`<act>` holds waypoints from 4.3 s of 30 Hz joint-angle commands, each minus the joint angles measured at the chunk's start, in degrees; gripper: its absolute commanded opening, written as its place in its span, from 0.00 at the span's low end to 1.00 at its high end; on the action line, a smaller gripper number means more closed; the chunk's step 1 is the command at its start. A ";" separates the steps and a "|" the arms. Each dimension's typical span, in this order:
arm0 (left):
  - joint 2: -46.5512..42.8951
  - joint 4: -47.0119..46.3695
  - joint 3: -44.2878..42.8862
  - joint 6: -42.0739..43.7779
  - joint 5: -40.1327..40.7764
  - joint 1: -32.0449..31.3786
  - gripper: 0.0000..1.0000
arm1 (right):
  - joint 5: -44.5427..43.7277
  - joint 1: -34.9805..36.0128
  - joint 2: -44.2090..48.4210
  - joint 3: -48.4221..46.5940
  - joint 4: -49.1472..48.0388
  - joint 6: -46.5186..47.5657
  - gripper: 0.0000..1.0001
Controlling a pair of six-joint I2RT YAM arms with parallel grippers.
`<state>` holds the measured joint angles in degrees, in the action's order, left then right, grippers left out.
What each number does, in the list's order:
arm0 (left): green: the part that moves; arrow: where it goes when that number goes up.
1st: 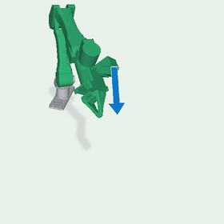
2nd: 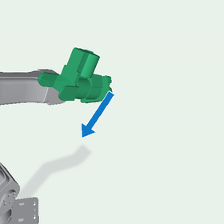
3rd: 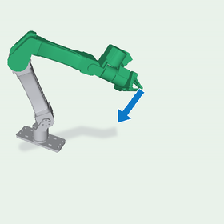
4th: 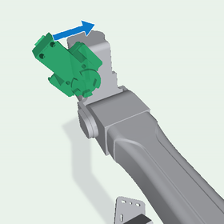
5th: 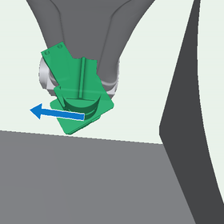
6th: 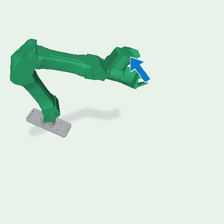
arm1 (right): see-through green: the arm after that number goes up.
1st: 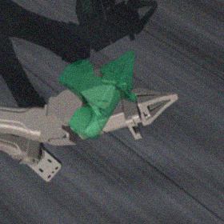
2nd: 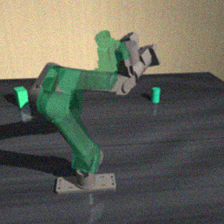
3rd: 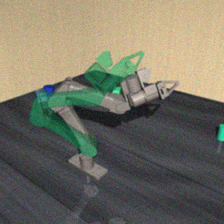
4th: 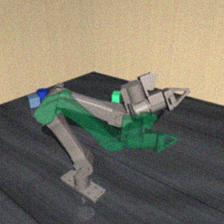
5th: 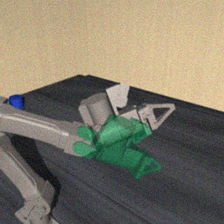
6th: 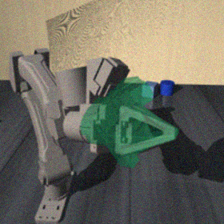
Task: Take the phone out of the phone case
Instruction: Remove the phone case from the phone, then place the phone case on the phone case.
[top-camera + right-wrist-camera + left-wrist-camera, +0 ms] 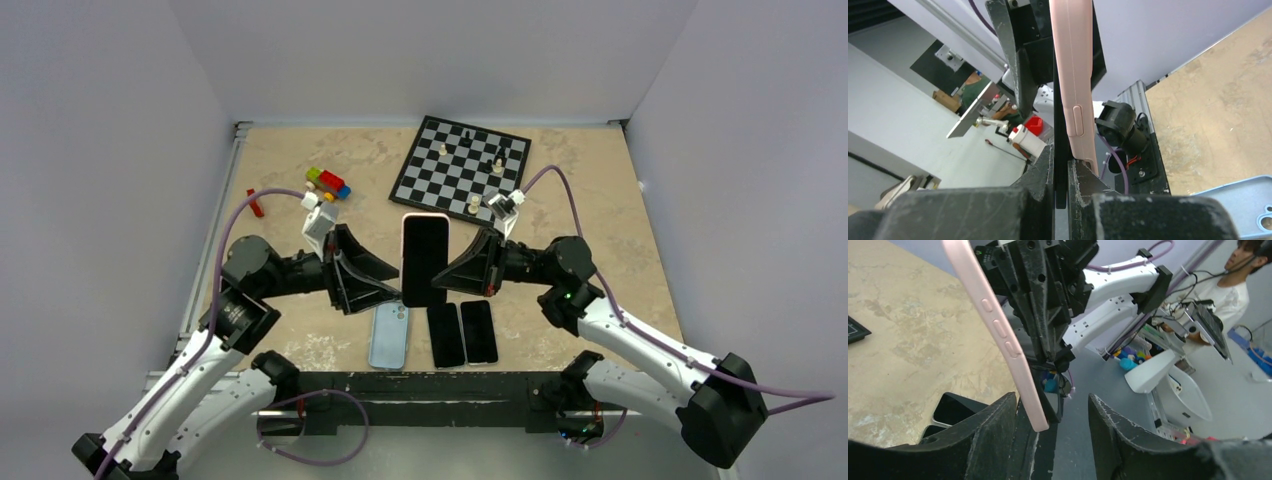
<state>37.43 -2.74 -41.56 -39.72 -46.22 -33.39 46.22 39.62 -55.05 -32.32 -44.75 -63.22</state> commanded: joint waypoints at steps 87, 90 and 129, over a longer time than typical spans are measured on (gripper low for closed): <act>9.61 28.13 -14.31 7.56 35.62 -1.94 0.00 | 3.02 2.75 -6.24 -0.40 -16.96 -3.63 0.00; 10.91 35.22 -15.56 7.63 42.17 -1.77 0.00 | 2.85 2.74 -5.02 -0.23 -15.18 -2.59 0.00; 3.99 17.32 23.93 -11.40 38.79 -12.98 0.00 | -0.18 -0.20 1.57 -1.61 1.78 6.37 0.00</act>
<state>40.97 20.71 -18.70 -48.97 -6.96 -45.95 46.04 39.68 -54.35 -32.97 -38.00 -56.12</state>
